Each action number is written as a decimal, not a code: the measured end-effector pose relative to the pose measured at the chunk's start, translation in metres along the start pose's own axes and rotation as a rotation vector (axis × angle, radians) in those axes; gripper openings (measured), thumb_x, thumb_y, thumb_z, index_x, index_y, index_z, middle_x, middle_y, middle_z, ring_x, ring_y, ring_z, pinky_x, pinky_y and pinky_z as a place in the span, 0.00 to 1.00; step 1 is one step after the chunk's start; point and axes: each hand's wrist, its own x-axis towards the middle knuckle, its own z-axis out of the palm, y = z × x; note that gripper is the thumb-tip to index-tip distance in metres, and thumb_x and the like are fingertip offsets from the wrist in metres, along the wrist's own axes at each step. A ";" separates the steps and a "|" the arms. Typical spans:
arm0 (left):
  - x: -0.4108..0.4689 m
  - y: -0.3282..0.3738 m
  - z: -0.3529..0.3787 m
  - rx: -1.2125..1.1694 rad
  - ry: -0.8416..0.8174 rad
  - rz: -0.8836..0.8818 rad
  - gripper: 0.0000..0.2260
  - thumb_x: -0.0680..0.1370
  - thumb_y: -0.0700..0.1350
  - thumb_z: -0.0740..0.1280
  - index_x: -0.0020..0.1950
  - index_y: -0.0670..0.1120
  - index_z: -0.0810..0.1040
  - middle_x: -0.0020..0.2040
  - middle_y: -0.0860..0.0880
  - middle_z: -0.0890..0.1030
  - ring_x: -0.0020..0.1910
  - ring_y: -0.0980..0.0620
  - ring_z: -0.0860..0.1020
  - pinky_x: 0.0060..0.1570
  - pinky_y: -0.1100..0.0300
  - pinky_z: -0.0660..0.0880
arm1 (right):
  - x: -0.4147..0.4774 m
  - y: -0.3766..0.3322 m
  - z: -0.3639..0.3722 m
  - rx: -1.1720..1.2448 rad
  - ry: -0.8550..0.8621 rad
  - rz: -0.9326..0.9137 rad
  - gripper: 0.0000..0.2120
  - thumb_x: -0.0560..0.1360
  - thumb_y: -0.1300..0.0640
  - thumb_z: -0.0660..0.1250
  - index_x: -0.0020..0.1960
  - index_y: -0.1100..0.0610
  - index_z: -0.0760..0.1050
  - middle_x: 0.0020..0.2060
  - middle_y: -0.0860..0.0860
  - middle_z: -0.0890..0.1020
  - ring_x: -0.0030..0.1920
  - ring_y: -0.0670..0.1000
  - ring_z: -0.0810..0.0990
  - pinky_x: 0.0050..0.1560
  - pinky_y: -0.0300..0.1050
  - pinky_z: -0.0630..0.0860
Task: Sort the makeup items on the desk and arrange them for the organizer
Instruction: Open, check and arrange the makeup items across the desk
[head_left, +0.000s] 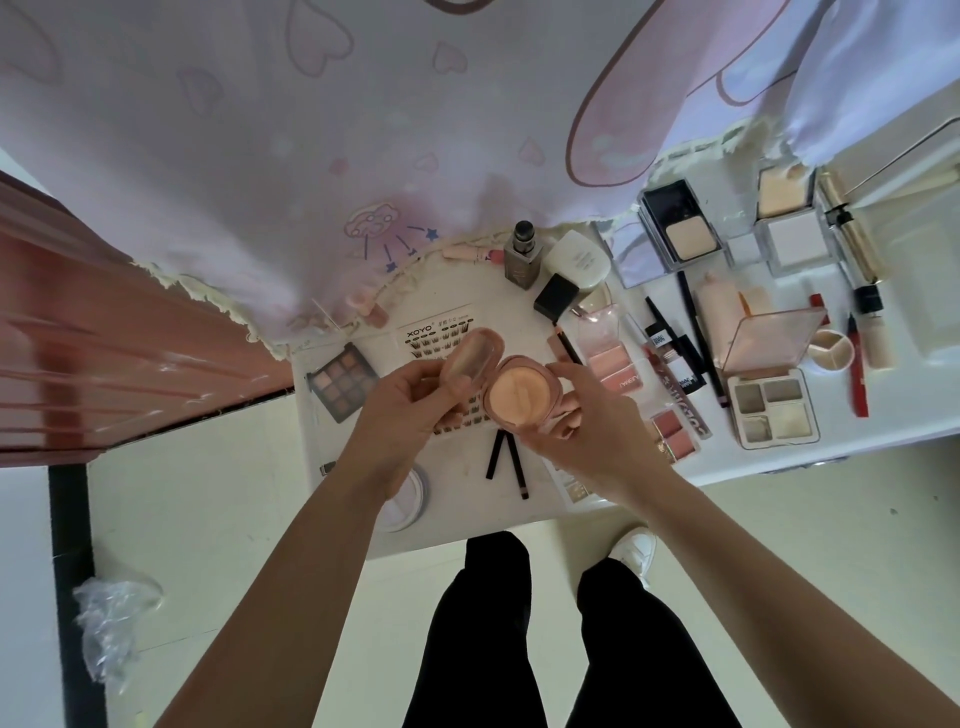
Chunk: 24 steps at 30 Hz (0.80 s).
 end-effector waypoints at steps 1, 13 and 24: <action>0.003 0.002 0.001 -0.005 0.000 0.011 0.10 0.76 0.42 0.72 0.56 0.44 0.81 0.42 0.47 0.85 0.42 0.53 0.81 0.45 0.63 0.78 | 0.002 -0.001 0.002 -0.026 0.020 0.002 0.33 0.69 0.43 0.77 0.70 0.47 0.67 0.49 0.43 0.83 0.40 0.38 0.82 0.46 0.38 0.80; 0.055 0.023 0.018 0.343 0.034 0.250 0.03 0.78 0.45 0.71 0.50 0.53 0.82 0.44 0.53 0.84 0.39 0.62 0.79 0.42 0.64 0.76 | 0.030 -0.011 0.011 -0.131 0.204 0.050 0.31 0.68 0.39 0.76 0.63 0.54 0.73 0.49 0.45 0.80 0.51 0.46 0.78 0.53 0.40 0.74; 0.096 0.029 0.014 0.677 0.063 0.405 0.08 0.79 0.45 0.69 0.56 0.48 0.84 0.49 0.53 0.84 0.41 0.57 0.79 0.51 0.59 0.76 | 0.062 -0.020 0.027 -0.335 0.271 0.071 0.27 0.73 0.42 0.72 0.65 0.56 0.71 0.53 0.53 0.80 0.55 0.54 0.78 0.52 0.43 0.71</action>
